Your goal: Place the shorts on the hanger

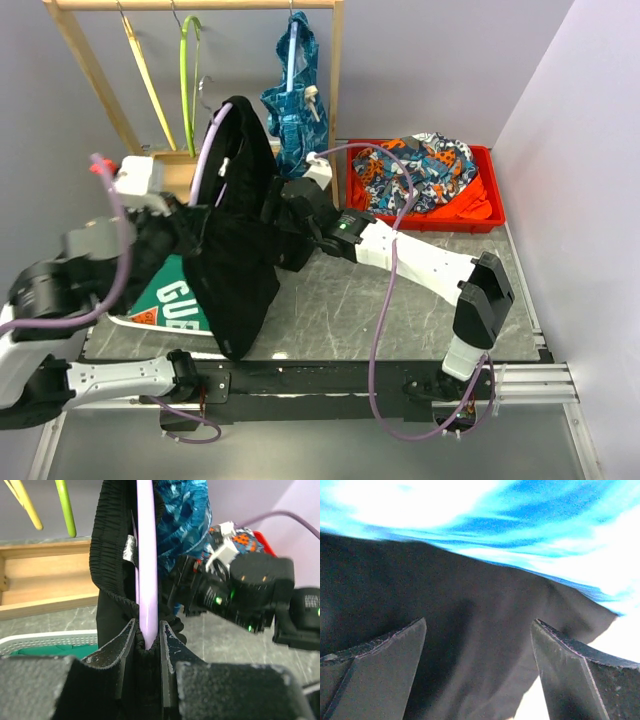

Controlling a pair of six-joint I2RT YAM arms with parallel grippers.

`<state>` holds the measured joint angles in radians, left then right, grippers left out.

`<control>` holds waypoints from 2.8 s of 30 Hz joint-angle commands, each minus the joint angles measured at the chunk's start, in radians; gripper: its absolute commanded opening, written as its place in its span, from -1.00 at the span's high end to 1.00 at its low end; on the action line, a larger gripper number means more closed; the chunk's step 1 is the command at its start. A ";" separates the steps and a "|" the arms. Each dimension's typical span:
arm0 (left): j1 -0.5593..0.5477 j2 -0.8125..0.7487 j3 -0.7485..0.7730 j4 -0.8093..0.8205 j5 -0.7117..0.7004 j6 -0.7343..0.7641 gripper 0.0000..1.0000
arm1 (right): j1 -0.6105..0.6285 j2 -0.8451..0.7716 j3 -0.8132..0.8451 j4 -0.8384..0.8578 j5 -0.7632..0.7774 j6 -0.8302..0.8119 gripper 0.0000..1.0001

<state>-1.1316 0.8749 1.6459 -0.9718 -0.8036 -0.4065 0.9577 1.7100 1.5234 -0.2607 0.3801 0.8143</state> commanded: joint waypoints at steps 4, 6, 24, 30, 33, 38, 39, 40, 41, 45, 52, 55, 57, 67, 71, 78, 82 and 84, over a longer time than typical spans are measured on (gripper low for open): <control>0.004 0.136 0.072 0.133 -0.135 0.027 0.98 | -0.033 -0.053 -0.080 -0.035 0.017 0.080 -0.86; 0.006 0.164 0.072 0.162 -0.146 0.043 0.98 | -0.046 -0.061 -0.088 -0.043 0.011 0.085 -0.86; 0.473 0.279 0.037 0.338 0.279 0.106 0.98 | -0.132 -0.118 -0.152 -0.046 -0.021 0.091 -0.89; 0.552 0.329 0.098 0.367 0.349 0.107 0.98 | -0.134 -0.107 -0.137 -0.032 0.023 0.027 -0.90; 0.558 0.357 0.141 0.366 0.340 0.118 0.98 | -0.134 -0.107 -0.158 0.011 0.043 -0.007 -0.90; 0.564 0.389 0.238 0.357 0.327 0.155 0.98 | -0.134 -0.101 -0.227 0.138 0.052 -0.055 -0.89; 0.566 0.395 0.256 0.346 0.322 0.161 0.98 | -0.134 -0.090 -0.229 0.147 0.057 -0.064 -0.89; 0.566 0.410 0.293 0.341 0.307 0.176 0.98 | -0.134 -0.086 -0.230 0.156 0.057 -0.069 -0.89; 0.564 0.417 0.308 0.338 0.299 0.184 0.98 | -0.134 -0.081 -0.230 0.173 0.062 -0.069 -0.89; 0.569 0.429 0.331 0.363 0.285 0.224 0.98 | -0.134 -0.064 -0.243 0.213 0.082 -0.073 -0.89; 0.579 0.438 0.267 0.484 0.334 0.273 0.98 | -0.135 -0.046 -0.255 0.221 0.118 -0.061 -0.89; 0.602 0.457 0.264 0.508 0.363 0.262 0.98 | -0.139 -0.056 -0.269 0.215 0.120 -0.055 -0.88; 0.628 0.461 0.256 0.533 0.398 0.261 0.98 | -0.137 -0.072 -0.285 0.221 0.114 -0.052 -0.88; 0.730 0.484 0.256 0.522 0.546 0.242 0.98 | -0.137 -0.127 -0.315 0.224 0.075 -0.040 -0.88; 0.736 0.509 0.290 0.516 0.547 0.242 0.98 | -0.137 -0.142 -0.313 0.222 0.069 -0.049 -0.88; 0.737 0.561 0.376 0.510 0.543 0.235 0.98 | -0.137 -0.168 -0.328 0.224 0.059 -0.060 -0.88; 0.737 0.572 0.387 0.521 0.552 0.235 0.98 | -0.137 -0.179 -0.338 0.229 0.052 -0.061 -0.88; 0.737 0.591 0.403 0.510 0.554 0.238 0.98 | -0.137 -0.181 -0.339 0.225 0.052 -0.061 -0.88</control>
<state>-0.3985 1.4624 1.9663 -0.5877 -0.2668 -0.1734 0.8265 1.5734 1.1969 -0.0612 0.4240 0.7624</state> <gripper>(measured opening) 0.211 0.943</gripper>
